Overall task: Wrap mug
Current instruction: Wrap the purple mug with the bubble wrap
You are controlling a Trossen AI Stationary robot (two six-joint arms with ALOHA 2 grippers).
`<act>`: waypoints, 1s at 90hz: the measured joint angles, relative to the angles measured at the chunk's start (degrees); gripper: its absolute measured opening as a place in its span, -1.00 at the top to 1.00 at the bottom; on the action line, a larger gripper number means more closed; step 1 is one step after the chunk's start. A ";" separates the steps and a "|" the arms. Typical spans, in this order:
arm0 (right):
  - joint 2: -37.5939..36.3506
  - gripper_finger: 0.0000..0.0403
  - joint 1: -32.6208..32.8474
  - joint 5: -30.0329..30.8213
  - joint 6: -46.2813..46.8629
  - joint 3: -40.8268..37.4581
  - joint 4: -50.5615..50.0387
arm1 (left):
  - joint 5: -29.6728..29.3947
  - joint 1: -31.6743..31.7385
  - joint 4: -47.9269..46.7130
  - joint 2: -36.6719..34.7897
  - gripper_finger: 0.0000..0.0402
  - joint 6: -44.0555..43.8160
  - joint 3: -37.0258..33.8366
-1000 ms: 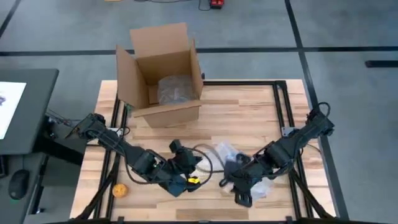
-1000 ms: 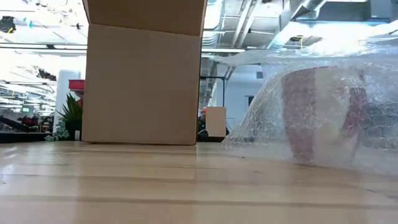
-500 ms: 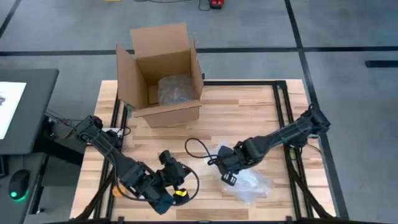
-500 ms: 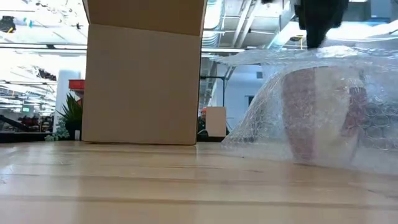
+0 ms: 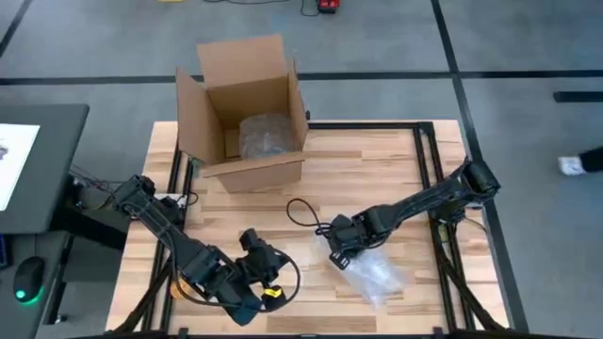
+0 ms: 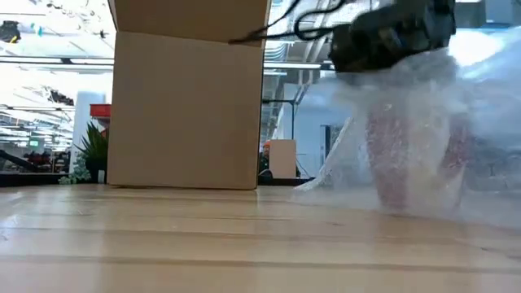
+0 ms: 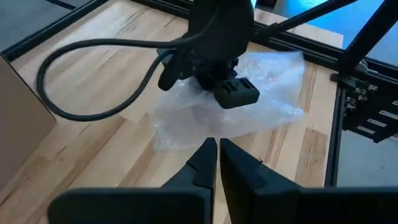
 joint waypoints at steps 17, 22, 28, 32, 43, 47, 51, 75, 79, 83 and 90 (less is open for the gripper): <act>-0.22 1.00 -0.94 0.71 -0.22 -3.33 1.95 | 0.00 1.39 0.10 0.00 1.00 0.02 0.00; -0.18 1.00 -1.24 1.06 -0.93 -3.40 2.65 | 0.02 1.69 0.21 0.00 1.00 0.78 0.00; -0.05 1.00 -1.67 1.11 -2.40 -3.22 3.62 | 0.01 2.01 0.49 0.00 1.00 1.67 0.00; 0.04 1.00 -1.82 1.14 -3.17 -2.39 3.05 | 0.01 2.15 0.55 0.00 1.00 1.83 0.00; 0.29 1.00 -1.83 1.47 -5.73 1.17 -0.08 | 0.02 2.60 0.49 0.00 1.00 1.92 0.00; 0.51 1.00 -1.83 1.50 -6.37 2.59 -1.55 | -0.02 2.76 0.49 0.00 1.00 1.92 0.00; 0.57 1.00 -1.84 1.60 -6.54 3.99 -3.22 | -0.05 2.84 0.49 0.00 1.00 1.89 0.00; 0.33 0.99 -1.85 1.73 -7.81 13.18 -11.27 | -0.15 2.84 0.49 0.00 1.00 2.45 0.00; 0.28 0.97 -1.85 1.66 -7.86 14.70 -12.31 | -0.08 2.86 0.49 0.00 1.00 2.84 0.00; 0.28 0.93 -1.85 1.52 -8.15 16.35 -13.33 | 0.14 3.01 0.49 0.00 1.00 3.40 0.00; 0.24 0.83 -1.85 1.52 -9.87 18.91 -14.06 | 0.26 3.13 0.45 0.00 1.00 4.33 0.00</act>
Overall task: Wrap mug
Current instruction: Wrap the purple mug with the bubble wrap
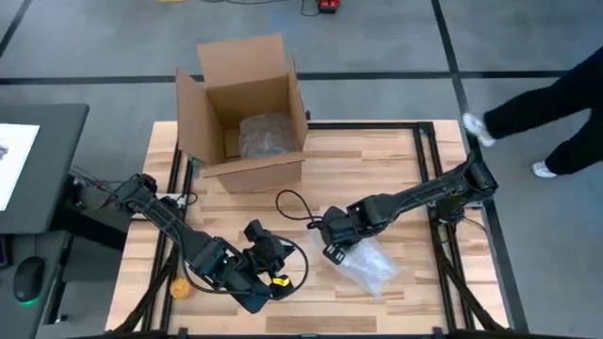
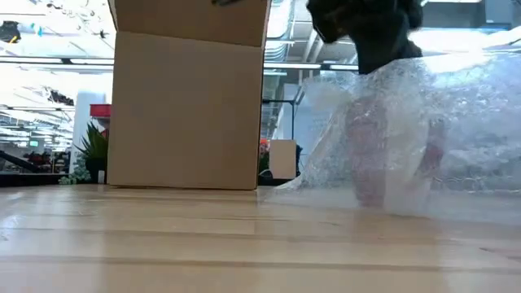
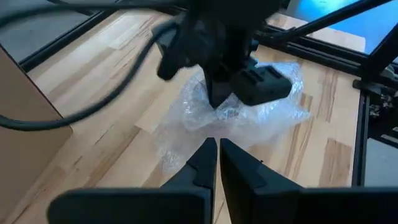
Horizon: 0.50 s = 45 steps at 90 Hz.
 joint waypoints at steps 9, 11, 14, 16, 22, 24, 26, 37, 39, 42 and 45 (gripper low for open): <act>-0.02 0.65 0.00 -0.03 -0.52 2.60 -2.57 | 0.06 0.04 0.00 0.00 1.00 0.22 0.00; -0.02 0.62 0.00 -0.21 -0.54 3.12 -3.08 | 0.18 0.06 -0.01 0.00 1.00 0.38 0.00; -0.02 0.56 0.00 -0.45 -0.76 4.02 -3.70 | 0.42 0.04 -0.02 0.00 1.00 0.83 0.00; -0.02 0.53 0.00 -0.67 -1.02 4.67 -4.17 | 0.62 0.04 -0.02 0.00 1.00 1.17 0.00; -0.04 0.45 0.00 -2.01 -2.18 6.72 -6.31 | 0.85 0.04 -0.02 0.00 1.00 2.05 0.00; -0.07 0.42 0.00 -2.70 -2.41 7.55 -7.08 | 0.86 0.04 -0.03 0.00 1.00 2.19 0.00; -0.07 0.41 0.00 -3.41 -2.49 8.41 -7.82 | 0.87 0.04 -0.04 0.00 1.00 2.34 0.00; -0.09 0.37 0.15 -8.52 -2.63 12.86 -12.23 | 0.90 0.04 -0.03 -0.03 1.00 2.78 0.57; -0.10 0.37 0.26 -9.04 -2.69 13.53 -12.67 | 0.90 0.04 -0.04 -0.06 1.00 2.78 0.65; -0.15 0.37 0.53 -9.16 -3.22 14.19 -13.07 | 0.90 0.04 -0.06 -0.11 1.00 2.78 0.75; -0.21 0.38 0.83 -8.72 -3.76 14.29 -13.10 | 0.87 0.04 0.02 -0.11 1.00 2.80 0.83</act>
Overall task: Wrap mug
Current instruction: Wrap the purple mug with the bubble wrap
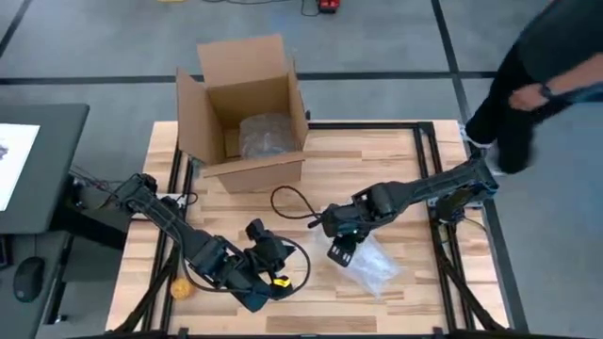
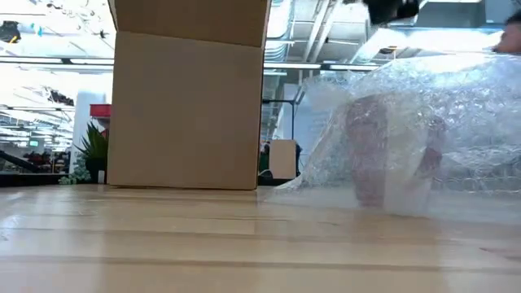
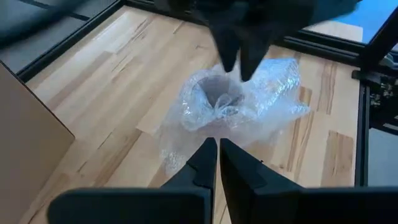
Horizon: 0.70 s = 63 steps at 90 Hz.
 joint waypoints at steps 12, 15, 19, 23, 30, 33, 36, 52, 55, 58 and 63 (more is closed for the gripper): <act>0.68 0.50 1.14 3.40 -1.17 -2.96 0.14 | 0.02 0.17 -0.04 0.00 1.00 -0.23 0.02; 1.29 0.55 1.28 3.86 -0.84 -4.22 -0.11 | 0.02 0.17 -0.04 0.00 1.00 -0.54 0.02; 2.07 0.63 1.23 4.05 -0.51 -6.27 0.52 | 0.00 0.17 -0.02 0.00 1.00 -1.09 0.02; 2.87 0.71 1.12 4.38 -0.49 -8.14 1.05 | 0.02 0.17 -0.06 0.00 1.00 -1.57 0.02; 4.54 0.88 1.07 4.55 -0.52 -11.55 3.88 | 0.01 0.16 -0.06 0.00 1.00 -2.05 0.02; 5.41 0.94 1.07 4.57 -0.80 -12.70 5.60 | 0.02 0.15 -0.02 0.00 1.00 -2.07 0.02; 6.45 0.97 1.08 4.59 -1.12 -13.91 7.45 | 0.02 0.15 -0.04 0.00 1.00 -2.26 0.02; 13.24 0.99 0.00 4.85 -2.11 -15.10 10.23 | 0.02 0.17 -0.02 0.00 1.00 -2.82 0.02; 14.31 1.00 -0.11 4.80 -2.88 -15.08 10.88 | 0.02 0.17 -0.02 0.00 1.00 -2.91 0.02; 15.36 1.00 -0.22 4.79 -3.50 -15.08 11.40 | 0.02 0.17 -0.04 0.00 1.00 -3.07 0.02; 16.64 1.00 -0.37 4.78 -4.66 -14.80 12.61 | 0.02 0.20 -0.03 0.00 1.00 -3.17 0.02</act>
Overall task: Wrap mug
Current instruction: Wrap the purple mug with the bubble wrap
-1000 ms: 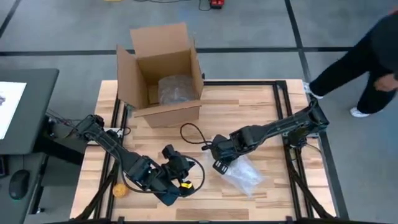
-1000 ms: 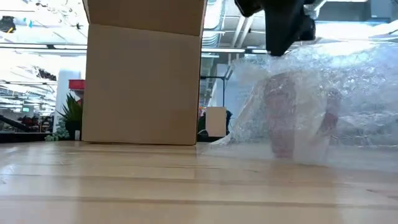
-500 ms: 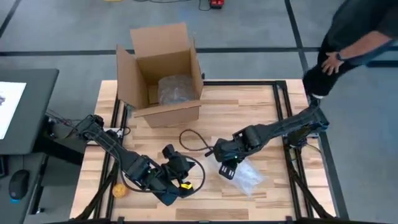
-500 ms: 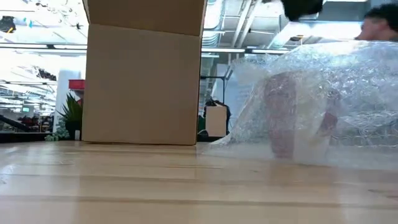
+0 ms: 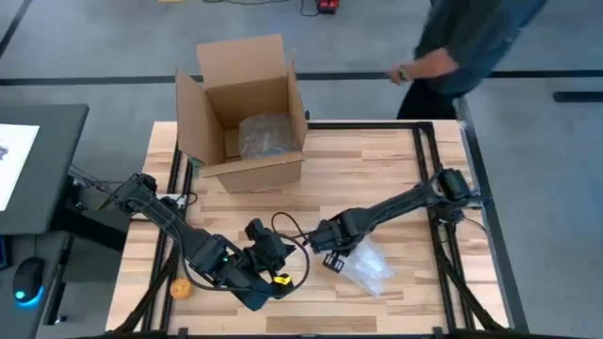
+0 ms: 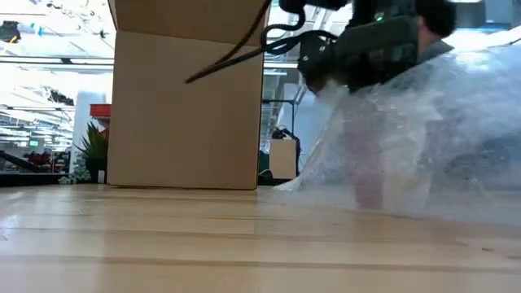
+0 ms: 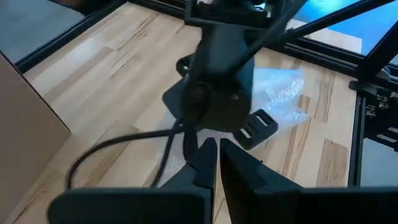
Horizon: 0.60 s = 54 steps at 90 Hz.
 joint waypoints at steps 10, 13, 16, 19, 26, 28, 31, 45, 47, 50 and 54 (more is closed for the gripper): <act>0.45 1.00 -0.03 -0.30 -0.62 0.28 0.71 | 0.00 0.15 0.02 0.00 1.00 -0.07 0.00; -0.03 1.00 -0.04 -0.30 -0.61 0.27 0.75 | 0.02 0.15 0.02 0.00 1.00 -0.19 0.00; -0.86 1.00 -0.09 -0.26 -0.60 0.13 0.90 | 0.00 0.16 0.04 0.00 1.00 -0.54 0.00; -1.99 1.00 -0.32 -0.13 -0.60 0.16 1.12 | 0.00 0.20 0.04 0.00 1.00 -0.61 0.00; -4.47 0.98 -0.47 0.22 -0.64 -0.11 1.39 | 0.00 0.33 0.02 0.00 1.00 -0.70 0.00; -5.13 0.97 -0.58 0.24 -0.69 -0.19 1.37 | 0.01 0.33 0.02 0.00 1.00 -0.70 0.00; -6.31 0.93 -0.76 0.24 -0.75 -0.22 1.33 | 0.00 0.33 0.02 0.00 1.00 -0.70 0.00; -12.22 0.64 -1.35 0.70 -1.16 0.19 -0.40 | 0.00 0.42 0.02 0.00 1.00 -0.57 0.00; -12.61 0.59 -1.48 0.70 -1.19 0.15 -0.86 | 0.00 0.42 0.02 0.00 1.00 -0.60 0.00; -13.24 0.52 -1.56 0.70 -1.19 0.07 -1.13 | -0.01 0.42 0.02 0.00 1.00 -0.73 0.00; -14.45 0.42 -1.67 0.70 -1.21 0.02 -1.49 | 0.00 0.42 0.02 0.00 1.00 -0.81 0.00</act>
